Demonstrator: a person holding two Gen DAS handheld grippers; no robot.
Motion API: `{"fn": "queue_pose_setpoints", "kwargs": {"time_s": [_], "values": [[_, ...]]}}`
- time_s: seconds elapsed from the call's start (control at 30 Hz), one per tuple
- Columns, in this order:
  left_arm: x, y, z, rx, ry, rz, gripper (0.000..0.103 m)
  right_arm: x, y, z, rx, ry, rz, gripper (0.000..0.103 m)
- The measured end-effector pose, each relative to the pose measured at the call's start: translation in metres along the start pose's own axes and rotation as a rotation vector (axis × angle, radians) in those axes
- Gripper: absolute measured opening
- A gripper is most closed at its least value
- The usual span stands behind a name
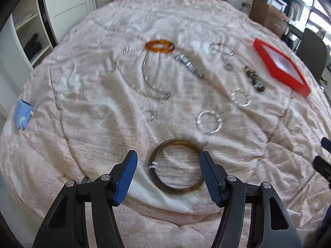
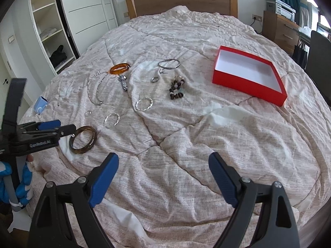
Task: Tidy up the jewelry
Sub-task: 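Grasp the dark brown bangle with the left gripper and lift it, then grasp a silver twisted hoop earring with the right gripper while the left holds the bangle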
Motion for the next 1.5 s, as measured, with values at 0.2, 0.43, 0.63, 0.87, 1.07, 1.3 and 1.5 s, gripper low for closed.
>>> {"fn": "queue_pose_setpoints", "kwargs": {"time_s": [0.2,0.43,0.63,0.87,1.07,1.3,1.5], "values": [[-0.007,0.016,-0.028,0.021,0.071,0.050,0.057,0.002,0.000,-0.012,0.004,0.020,-0.003,0.088],[-0.012,0.021,-0.047,0.045,0.129,0.064,0.050,0.004,0.005,-0.024,0.012,0.037,0.007,0.088],[-0.013,0.020,-0.060,0.067,0.157,0.054,0.039,0.006,0.009,-0.031,0.019,0.047,0.013,0.088],[-0.011,0.018,-0.068,0.085,0.152,0.051,0.011,0.008,0.011,-0.037,0.021,0.052,0.015,0.088],[-0.008,0.020,-0.059,0.089,0.115,0.067,0.010,0.009,0.018,-0.044,0.044,0.058,0.029,0.088],[-0.012,0.034,-0.028,0.080,0.056,0.125,0.009,0.012,0.036,-0.059,0.137,0.086,0.041,0.088],[-0.003,0.048,-0.011,0.078,0.000,0.192,0.009,0.013,0.049,-0.074,0.185,0.116,0.039,0.088]]}}
Point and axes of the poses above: each gripper's, at about its wrist camera, not at the fingertips, and z roughly against the way its jaws point, y to its left, x to its top, the point moved 4 cm from there along -z, roughly the way its jaws point, and after that the axes turned 3 degrees about -x, right-handed, at the moved point
